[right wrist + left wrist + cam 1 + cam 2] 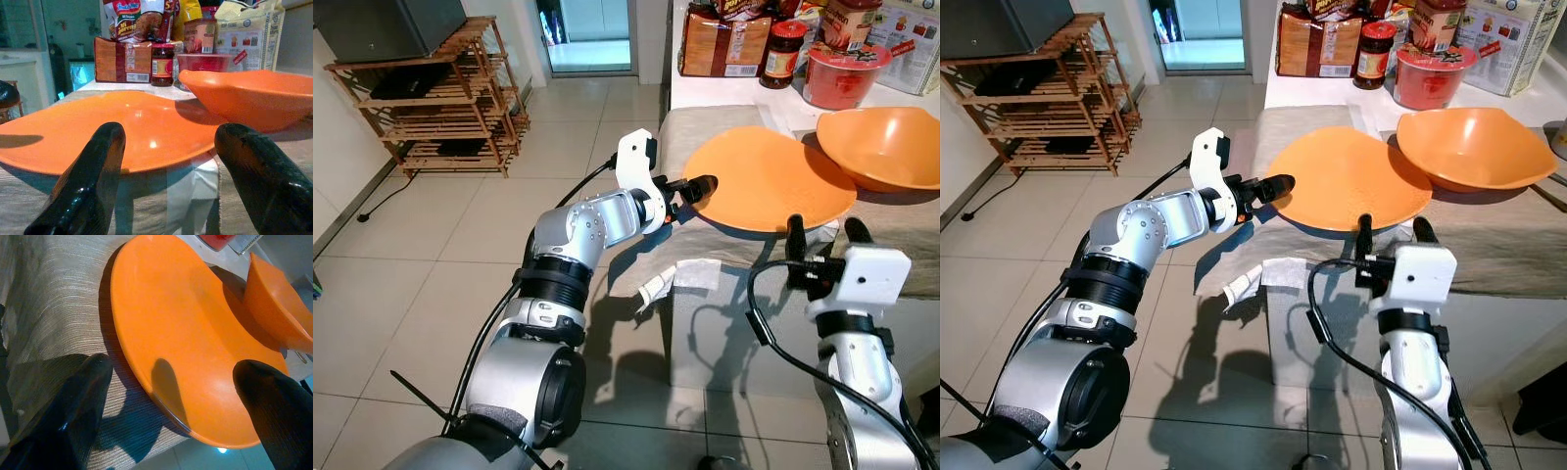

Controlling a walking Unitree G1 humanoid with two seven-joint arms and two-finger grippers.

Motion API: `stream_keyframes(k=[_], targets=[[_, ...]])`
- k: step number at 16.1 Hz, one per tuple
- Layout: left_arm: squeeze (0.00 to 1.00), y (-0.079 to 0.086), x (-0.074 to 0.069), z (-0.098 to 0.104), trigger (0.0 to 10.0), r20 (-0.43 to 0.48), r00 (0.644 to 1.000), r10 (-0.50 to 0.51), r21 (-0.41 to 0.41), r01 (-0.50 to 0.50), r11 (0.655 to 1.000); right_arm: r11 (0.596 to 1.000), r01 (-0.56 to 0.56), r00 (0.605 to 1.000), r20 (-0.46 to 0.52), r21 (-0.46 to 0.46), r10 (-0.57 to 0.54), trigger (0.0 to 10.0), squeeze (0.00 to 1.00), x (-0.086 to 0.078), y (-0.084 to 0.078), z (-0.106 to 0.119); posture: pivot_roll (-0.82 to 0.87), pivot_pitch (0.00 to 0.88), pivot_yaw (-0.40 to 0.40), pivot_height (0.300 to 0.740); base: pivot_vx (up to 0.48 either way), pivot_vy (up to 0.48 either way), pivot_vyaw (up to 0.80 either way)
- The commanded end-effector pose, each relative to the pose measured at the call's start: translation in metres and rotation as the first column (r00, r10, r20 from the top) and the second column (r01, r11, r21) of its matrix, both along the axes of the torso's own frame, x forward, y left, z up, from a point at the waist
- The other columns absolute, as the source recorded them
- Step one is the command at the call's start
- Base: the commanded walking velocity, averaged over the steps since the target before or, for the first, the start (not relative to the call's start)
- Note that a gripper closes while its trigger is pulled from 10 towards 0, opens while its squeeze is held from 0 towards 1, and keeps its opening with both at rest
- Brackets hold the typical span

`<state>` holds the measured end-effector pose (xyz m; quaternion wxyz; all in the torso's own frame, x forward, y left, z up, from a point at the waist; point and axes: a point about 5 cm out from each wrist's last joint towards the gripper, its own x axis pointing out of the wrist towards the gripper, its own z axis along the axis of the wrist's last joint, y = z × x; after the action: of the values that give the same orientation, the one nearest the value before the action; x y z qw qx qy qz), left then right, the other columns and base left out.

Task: Setting the table

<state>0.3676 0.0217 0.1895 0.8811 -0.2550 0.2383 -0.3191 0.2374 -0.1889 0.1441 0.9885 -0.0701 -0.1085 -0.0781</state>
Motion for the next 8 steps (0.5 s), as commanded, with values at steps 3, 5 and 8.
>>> stream_keyframes(k=[3, 5, 8], targets=[[0.00, -0.0038, -0.0030, -0.0025, 10.0, -0.012, 1.000, -0.009, 0.001, 0.009, 1.000, 1.000, 0.007, 1.000, 0.004, 0.009, -0.007, 10.0, 0.00, -0.0016, -0.0002, 0.0028, -0.13, 0.025, 0.107, 0.740, 0.000, 0.000, 0.00], [0.00, -0.0014, -0.0038, -0.0057, 10.0, -0.016, 1.000, -0.010, 0.022, 0.011, 1.000, 1.000, 0.011, 1.000, -0.005, 0.019, -0.011, 10.0, 0.00, -0.0023, 0.0012, 0.0001, -0.13, 0.022, 0.113, 0.740, 0.000, 0.000, 0.00], [0.00, -0.0029, -0.0064, -0.0091, 10.0, -0.028, 0.999, -0.021, 0.026, 0.022, 0.999, 1.000, 0.008, 1.000, -0.009, 0.023, -0.008, 10.0, 0.00, -0.0017, 0.0031, -0.0008, -0.12, 0.025, 0.112, 0.740, 0.000, 0.000, 0.00]])
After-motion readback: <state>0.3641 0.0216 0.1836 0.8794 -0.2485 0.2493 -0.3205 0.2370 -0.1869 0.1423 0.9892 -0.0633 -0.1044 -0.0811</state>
